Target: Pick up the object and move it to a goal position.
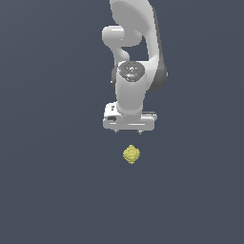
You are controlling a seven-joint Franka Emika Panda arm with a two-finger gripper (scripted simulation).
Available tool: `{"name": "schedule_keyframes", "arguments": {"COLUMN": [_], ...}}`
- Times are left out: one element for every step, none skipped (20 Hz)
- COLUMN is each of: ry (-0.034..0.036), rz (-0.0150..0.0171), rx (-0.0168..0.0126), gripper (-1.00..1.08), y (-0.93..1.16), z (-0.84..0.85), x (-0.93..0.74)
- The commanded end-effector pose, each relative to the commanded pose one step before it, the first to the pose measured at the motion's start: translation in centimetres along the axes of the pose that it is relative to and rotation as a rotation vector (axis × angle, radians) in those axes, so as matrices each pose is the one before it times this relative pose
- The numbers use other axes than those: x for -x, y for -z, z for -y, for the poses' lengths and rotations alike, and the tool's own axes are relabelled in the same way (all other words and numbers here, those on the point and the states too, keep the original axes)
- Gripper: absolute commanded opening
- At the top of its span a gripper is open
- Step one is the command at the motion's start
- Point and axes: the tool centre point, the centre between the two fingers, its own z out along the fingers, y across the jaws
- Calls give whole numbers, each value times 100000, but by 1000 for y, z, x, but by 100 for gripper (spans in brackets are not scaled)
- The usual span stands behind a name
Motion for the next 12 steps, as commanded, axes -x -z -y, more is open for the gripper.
{"name": "schedule_keyframes", "arguments": {"ry": [-2122,-1192,-1322,-1446,-1570,-1700,-1833,-1970,-2103,-2235,-2370,-2502], "rz": [13,-12,-14,-15,-15,-16,-18,-21,-24,-27,-31,-35], "rx": [-50,-29,-31,-31,-31,-30,-30,-28,-26,-23,-20,-15], "gripper": [100,100,100,100,100,100,100,100,100,100,100,100], "y": [-215,-108,-119,-132,-146,-159,-172,-186,-199,-214,-228,-243], "z": [92,35,39,45,56,63,70,76,84,94,102,113], "x": [-163,-96,-107,-115,-122,-130,-139,-147,-155,-161,-167,-172]}}
